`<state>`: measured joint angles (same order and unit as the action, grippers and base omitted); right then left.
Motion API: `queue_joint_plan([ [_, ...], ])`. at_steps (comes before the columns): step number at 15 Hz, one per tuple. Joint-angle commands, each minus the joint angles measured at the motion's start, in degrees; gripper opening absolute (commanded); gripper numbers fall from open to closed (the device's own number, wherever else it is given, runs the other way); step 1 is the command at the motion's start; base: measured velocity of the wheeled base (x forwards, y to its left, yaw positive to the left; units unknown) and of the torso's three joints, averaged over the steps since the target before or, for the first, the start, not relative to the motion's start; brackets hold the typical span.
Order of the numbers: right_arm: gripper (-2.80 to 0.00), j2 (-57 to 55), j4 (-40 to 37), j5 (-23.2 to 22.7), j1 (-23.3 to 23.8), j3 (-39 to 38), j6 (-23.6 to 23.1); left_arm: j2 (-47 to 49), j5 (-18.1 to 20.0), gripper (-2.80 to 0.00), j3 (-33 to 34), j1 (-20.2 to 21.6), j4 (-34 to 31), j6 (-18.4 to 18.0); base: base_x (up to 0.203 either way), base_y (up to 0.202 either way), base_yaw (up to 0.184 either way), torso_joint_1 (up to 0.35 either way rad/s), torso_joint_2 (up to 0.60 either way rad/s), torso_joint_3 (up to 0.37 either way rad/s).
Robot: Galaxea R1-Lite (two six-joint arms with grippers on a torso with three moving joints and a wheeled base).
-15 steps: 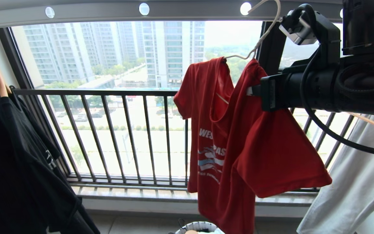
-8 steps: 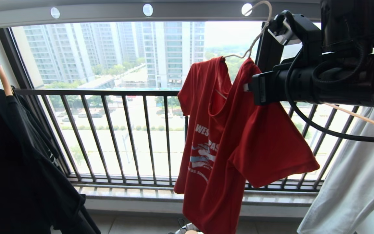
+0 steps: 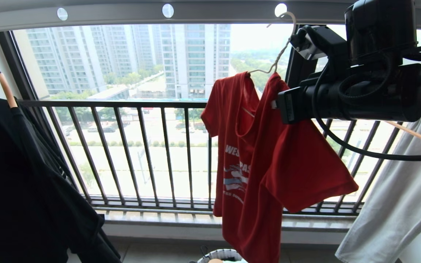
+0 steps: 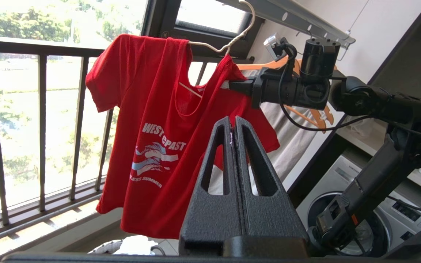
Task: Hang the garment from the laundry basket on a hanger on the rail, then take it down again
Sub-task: Hang the clothes rack on the clothesline, then take the clothes off the clothes rack
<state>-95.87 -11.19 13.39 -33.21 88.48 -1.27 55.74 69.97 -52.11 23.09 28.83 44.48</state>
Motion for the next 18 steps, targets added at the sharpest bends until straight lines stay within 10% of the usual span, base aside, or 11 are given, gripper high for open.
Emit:
queue_joint_plan([
  [1,0.0,0.2,-0.2,0.1,0.0,-0.2,0.0,0.0,0.4,-2.8,-0.1,0.0,0.2,0.3,0.0,0.0,0.0,0.0,0.0,0.0],
  [14,0.0,22.4,0.4,0.1,0.8,-25.4,0.2,-0.6,0.5,-2.8,0.2,0.0,0.1,0.3,0.0,0.0,0.0,0.0,0.0,0.0],
  [18,0.0,23.9,4.9,-1.0,8.7,-31.0,0.3,-1.1,0.5,-2.8,0.3,0.0,0.0,0.3,0.0,0.0,0.0,0.0,0.0,0.0],
])
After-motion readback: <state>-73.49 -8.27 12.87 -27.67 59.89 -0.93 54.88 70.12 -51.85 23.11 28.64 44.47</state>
